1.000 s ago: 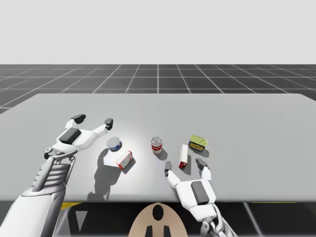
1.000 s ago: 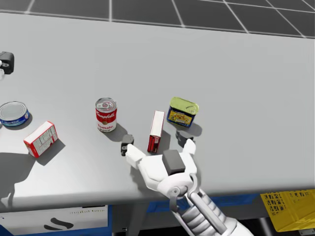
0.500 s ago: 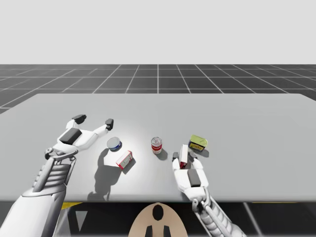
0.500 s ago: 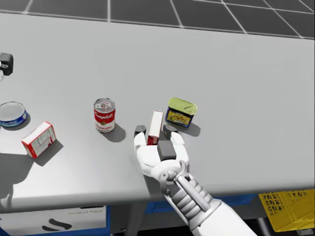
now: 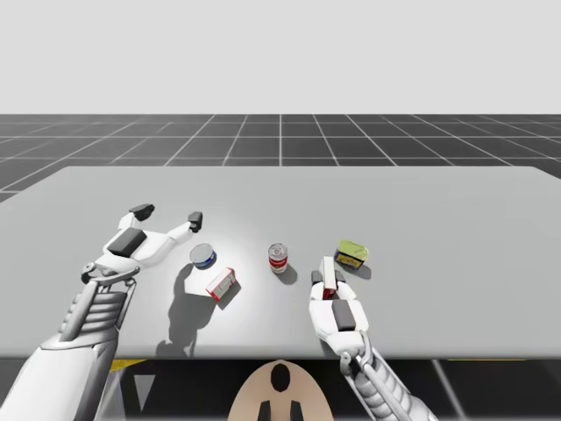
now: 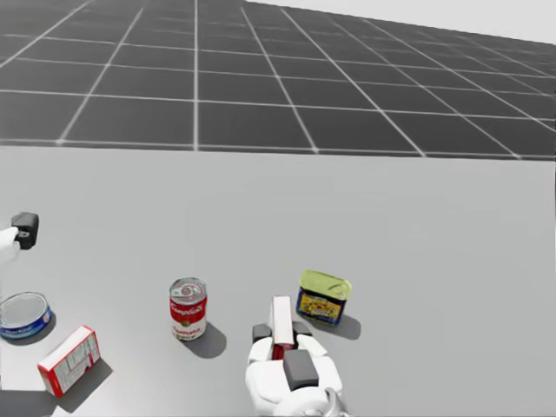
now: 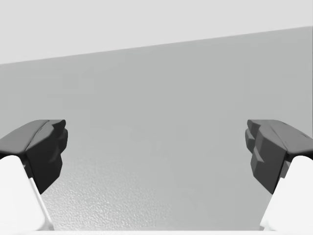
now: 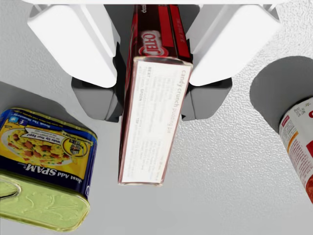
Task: Pick up the pudding box and lift it.
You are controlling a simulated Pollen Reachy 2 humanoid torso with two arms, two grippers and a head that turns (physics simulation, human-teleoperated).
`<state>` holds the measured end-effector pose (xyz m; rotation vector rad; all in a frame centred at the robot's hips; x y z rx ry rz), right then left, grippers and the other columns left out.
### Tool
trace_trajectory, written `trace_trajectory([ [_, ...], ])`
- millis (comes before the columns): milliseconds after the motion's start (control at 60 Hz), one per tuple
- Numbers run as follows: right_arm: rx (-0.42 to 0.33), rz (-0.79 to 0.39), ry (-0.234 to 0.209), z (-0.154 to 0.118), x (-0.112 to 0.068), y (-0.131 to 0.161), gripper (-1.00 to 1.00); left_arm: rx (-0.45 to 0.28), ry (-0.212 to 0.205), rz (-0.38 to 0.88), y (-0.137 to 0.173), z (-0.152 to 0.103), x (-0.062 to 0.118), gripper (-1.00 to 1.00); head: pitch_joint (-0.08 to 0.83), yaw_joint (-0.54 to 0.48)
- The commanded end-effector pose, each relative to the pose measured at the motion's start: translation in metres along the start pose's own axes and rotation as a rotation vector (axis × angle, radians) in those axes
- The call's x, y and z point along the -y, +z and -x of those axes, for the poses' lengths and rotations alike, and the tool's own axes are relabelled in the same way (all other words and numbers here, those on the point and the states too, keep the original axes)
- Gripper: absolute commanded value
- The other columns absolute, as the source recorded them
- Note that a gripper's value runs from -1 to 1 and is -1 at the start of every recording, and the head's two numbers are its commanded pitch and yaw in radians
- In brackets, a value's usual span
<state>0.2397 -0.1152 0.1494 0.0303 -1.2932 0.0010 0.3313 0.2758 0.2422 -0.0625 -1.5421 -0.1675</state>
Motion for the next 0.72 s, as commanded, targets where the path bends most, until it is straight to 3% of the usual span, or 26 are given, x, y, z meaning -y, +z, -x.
trace_trajectory([
  [17,-0.021,-0.031,-0.084,0.001,-0.025,0.006,1.0,-0.001,-0.001,0.0,0.0,0.0,0.001,-1.0,0.366,-0.2],
  [150,0.002,-0.039,-0.067,-0.002,-0.025,0.01,1.0,0.0,-0.003,0.005,0.0,0.001,0.001,-1.0,0.327,-0.2],
  [267,0.07,-0.055,-0.056,-0.024,-0.023,0.021,1.0,0.001,-0.001,0.007,0.0,0.001,0.001,-1.0,0.326,-0.21],
  [500,0.28,-0.09,-0.012,-0.093,-0.01,0.056,1.0,0.007,0.008,0.005,-0.002,0.001,0.001,-1.0,0.323,-0.21],
  [717,0.541,-0.08,0.03,-0.16,0.008,0.092,1.0,0.003,0.017,0.003,-0.003,0.001,-0.001,-1.0,0.317,-0.22],
])
